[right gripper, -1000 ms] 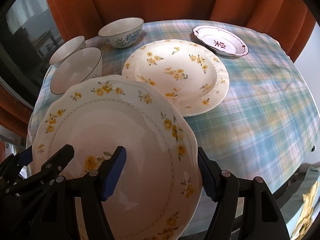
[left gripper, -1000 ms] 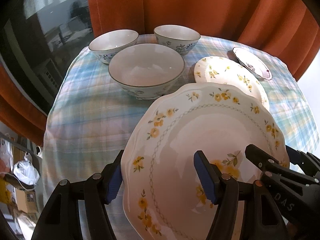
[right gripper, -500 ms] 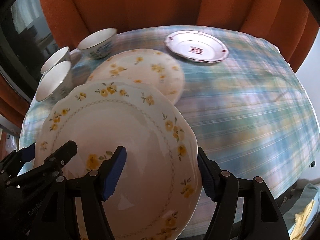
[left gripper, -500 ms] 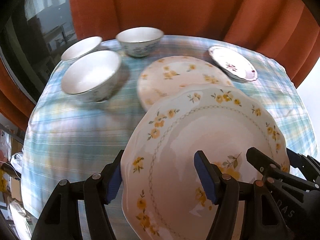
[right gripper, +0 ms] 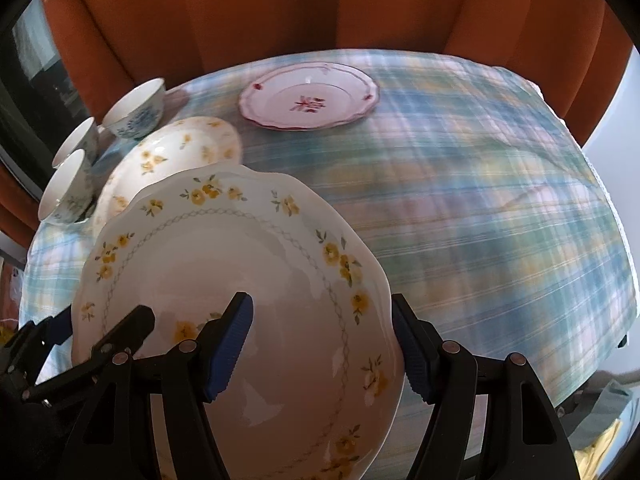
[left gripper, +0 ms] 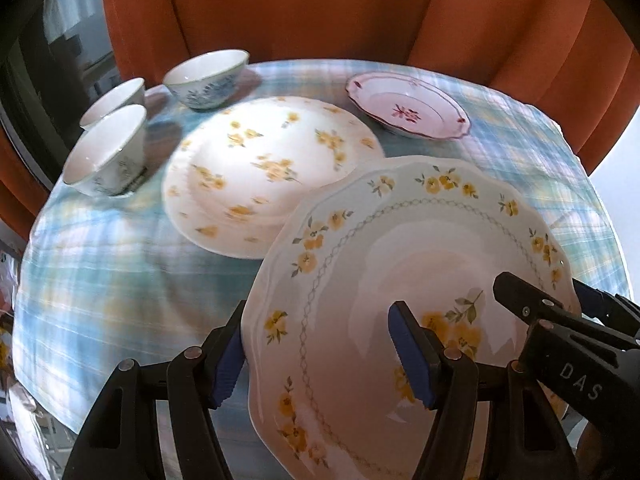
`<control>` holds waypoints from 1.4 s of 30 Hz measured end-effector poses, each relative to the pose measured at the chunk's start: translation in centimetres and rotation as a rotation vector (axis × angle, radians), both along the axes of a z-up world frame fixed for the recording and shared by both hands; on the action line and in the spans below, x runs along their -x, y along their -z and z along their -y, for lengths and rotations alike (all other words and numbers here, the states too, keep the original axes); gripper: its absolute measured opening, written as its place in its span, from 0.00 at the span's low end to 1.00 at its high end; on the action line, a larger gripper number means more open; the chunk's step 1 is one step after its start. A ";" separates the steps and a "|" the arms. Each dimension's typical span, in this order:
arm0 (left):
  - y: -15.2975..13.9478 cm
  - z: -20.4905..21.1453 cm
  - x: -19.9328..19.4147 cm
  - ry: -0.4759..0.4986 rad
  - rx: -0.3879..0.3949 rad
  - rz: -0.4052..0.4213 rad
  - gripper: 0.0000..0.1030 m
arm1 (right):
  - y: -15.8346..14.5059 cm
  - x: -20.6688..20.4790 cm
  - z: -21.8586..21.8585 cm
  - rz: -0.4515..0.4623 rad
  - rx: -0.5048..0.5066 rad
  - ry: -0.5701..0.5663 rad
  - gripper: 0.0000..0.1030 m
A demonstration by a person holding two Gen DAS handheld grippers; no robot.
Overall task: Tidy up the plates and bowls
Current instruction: 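Lift and carry the large plate across the tablecloth with both tools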
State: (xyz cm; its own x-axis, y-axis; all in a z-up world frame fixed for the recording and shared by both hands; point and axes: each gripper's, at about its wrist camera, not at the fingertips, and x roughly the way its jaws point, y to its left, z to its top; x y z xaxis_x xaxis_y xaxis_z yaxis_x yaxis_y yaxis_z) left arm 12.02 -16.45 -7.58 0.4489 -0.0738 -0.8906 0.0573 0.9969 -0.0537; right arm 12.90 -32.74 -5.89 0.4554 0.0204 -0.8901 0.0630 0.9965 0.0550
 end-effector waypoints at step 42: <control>3.5 5.4 -2.4 -0.042 -0.030 -0.137 0.84 | 3.5 -1.7 7.2 -0.085 -0.030 -0.014 0.75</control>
State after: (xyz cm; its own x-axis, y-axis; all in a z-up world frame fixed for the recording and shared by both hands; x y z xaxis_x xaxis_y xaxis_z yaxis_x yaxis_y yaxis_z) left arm 14.44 -21.84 -11.05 0.3251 -0.0301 -0.9452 0.0095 0.9995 -0.0286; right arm 14.59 -39.94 -9.34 0.3778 0.0535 -0.9243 0.0544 0.9953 0.0799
